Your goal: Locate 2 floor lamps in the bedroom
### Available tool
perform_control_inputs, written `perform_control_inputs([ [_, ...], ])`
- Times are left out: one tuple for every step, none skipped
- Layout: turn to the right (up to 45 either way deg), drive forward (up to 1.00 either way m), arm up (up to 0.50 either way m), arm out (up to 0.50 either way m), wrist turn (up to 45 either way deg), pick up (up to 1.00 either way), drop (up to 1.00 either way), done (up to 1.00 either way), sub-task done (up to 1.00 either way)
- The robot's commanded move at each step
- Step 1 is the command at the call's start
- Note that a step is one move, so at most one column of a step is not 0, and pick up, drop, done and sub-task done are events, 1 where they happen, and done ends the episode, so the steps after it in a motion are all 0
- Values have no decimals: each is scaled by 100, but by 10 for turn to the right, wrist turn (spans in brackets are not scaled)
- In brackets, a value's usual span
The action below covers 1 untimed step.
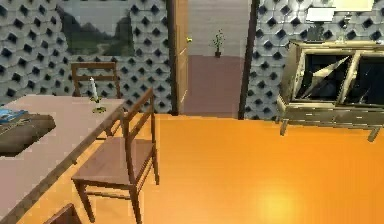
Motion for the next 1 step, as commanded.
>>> perform_control_inputs([
  [450, 0, 0, 0, 0, 0, 0, 0, 0],
])
